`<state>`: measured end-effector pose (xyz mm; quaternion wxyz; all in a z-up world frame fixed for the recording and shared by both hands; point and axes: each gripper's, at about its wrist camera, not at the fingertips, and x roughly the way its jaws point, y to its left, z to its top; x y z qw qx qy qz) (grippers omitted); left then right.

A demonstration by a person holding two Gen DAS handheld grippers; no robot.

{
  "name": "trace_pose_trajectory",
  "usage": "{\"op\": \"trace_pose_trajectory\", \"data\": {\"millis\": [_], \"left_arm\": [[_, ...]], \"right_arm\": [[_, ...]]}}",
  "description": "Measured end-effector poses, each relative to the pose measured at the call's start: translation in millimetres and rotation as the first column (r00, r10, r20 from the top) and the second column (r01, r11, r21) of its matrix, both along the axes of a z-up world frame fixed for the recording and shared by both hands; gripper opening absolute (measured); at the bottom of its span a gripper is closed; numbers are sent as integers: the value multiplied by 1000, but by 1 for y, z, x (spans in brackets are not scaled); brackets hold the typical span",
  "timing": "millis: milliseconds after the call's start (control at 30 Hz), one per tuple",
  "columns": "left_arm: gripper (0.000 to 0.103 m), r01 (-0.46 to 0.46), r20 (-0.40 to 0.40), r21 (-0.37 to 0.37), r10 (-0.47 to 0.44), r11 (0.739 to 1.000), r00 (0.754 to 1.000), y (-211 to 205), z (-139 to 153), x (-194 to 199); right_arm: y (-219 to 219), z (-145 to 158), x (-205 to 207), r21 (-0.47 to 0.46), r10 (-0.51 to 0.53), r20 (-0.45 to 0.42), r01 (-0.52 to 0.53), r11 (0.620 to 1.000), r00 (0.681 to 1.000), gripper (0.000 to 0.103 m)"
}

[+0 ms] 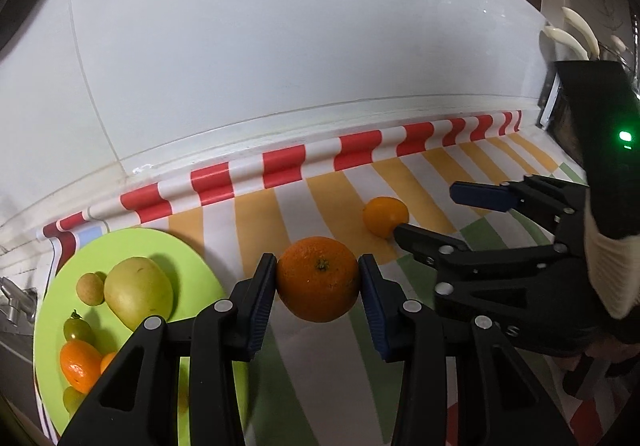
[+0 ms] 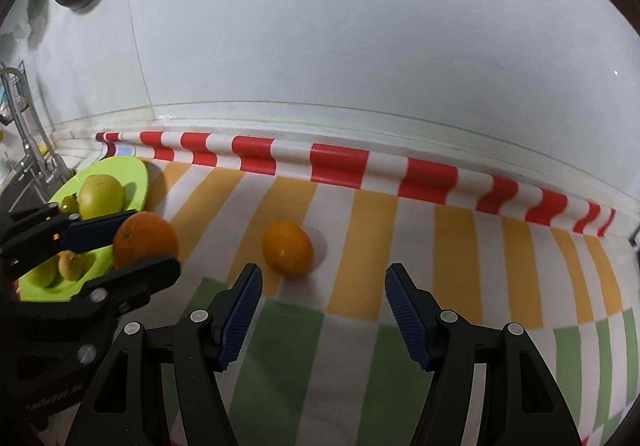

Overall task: Organize fruits
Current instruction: 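Grasp the large orange with the left tool while the right tool grasps the tangerine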

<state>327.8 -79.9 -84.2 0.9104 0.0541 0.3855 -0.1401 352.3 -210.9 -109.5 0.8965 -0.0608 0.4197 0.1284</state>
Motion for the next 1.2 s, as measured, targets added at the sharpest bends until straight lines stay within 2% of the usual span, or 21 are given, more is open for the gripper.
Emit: {"op": "trace_pose_trajectory", "data": {"millis": [233, 333, 400, 467, 600, 867, 1200], "left_arm": [[41, -27, -1, -4, 27, 1000, 1000, 12, 1, 2], [41, -31, 0, -7, 31, 999, 1000, 13, 1, 1], [41, -34, 3, -9, 34, 999, 999, 14, 2, 0], [41, -33, 5, -9, 33, 999, 999, 13, 3, -1], [41, -28, 14, -9, 28, 1000, 999, 12, 7, -7], [41, -16, 43, -22, 17, 1000, 999, 12, 18, -25], [41, -17, 106, -39, 21, 999, 994, 19, 36, -61]], "right_arm": [[18, -11, 18, -19, 24, -17, -24, 1000, 1000, 63], [25, -14, 21, -28, 36, -25, -37, 999, 999, 53], [27, -16, 23, -32, 45, -36, -46, 998, 998, 38], [28, -15, 22, -26, 48, -39, -49, 998, 998, 33], [27, -14, 13, -4, 36, -42, -36, 999, 998, 33], [16, 14, -22, 45, -5, -17, 6, 999, 1000, 33], [11, 45, -61, 39, -32, 57, 29, 999, 998, 33]]}}
